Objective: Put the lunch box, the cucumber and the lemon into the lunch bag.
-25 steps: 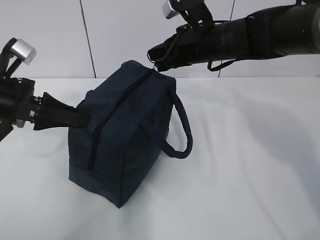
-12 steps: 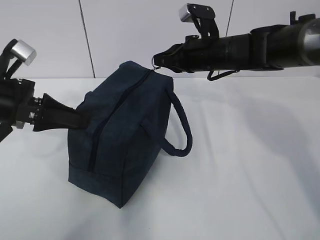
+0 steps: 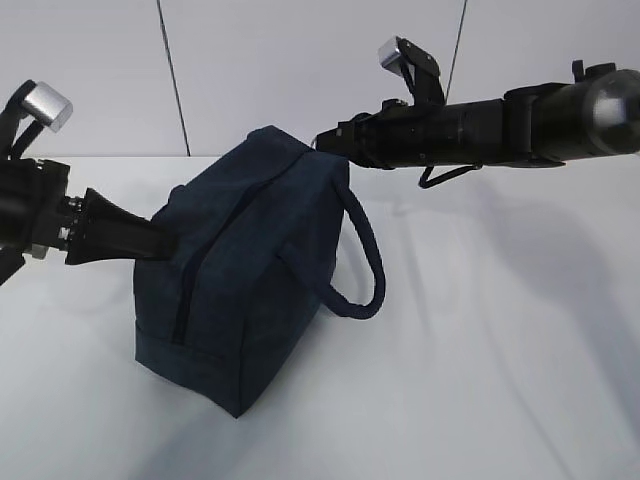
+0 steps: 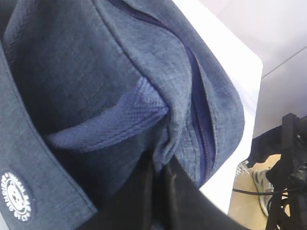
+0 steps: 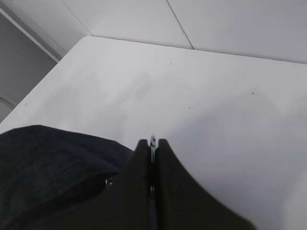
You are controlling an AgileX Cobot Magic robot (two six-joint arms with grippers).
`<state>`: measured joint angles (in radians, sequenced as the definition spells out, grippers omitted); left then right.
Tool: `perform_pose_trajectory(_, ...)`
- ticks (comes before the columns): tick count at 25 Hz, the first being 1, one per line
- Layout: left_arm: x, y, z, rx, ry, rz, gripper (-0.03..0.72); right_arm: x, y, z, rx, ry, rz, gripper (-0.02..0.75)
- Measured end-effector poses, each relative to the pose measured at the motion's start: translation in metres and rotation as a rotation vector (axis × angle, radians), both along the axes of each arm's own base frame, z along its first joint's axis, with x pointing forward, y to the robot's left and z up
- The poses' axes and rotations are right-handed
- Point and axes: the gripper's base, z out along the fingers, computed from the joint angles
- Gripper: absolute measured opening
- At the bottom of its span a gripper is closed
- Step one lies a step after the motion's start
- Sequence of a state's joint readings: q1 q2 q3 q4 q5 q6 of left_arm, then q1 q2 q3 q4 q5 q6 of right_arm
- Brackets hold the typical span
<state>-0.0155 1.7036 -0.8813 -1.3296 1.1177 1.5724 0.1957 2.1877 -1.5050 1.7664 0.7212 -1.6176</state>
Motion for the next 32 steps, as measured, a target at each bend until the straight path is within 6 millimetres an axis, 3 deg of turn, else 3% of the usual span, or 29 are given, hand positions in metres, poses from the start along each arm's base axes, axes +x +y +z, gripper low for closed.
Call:
perform_pose_trajectory(16,0.001,0.002,-0.003,0.042,-0.005,0.005,-0.005,0.009,0.003,-0.031,0.091,0.147,-0.017,0.008)
perform_pose_trajectory(25,0.004,0.002,-0.002,0.02,0.015,0.059,0.005,0.01,0.011,-0.011,0.164,0.086,0.102,0.008)
perform_pose_trajectory(28,0.007,0.002,-0.001,0.003,0.014,0.096,0.05,0.01,0.01,-0.008,0.179,0.077,0.132,0.008)
perform_pose_trajectory(32,0.009,0.003,-0.001,0.006,0.029,0.134,0.188,0.009,0.01,-0.007,0.181,0.077,0.138,0.008)
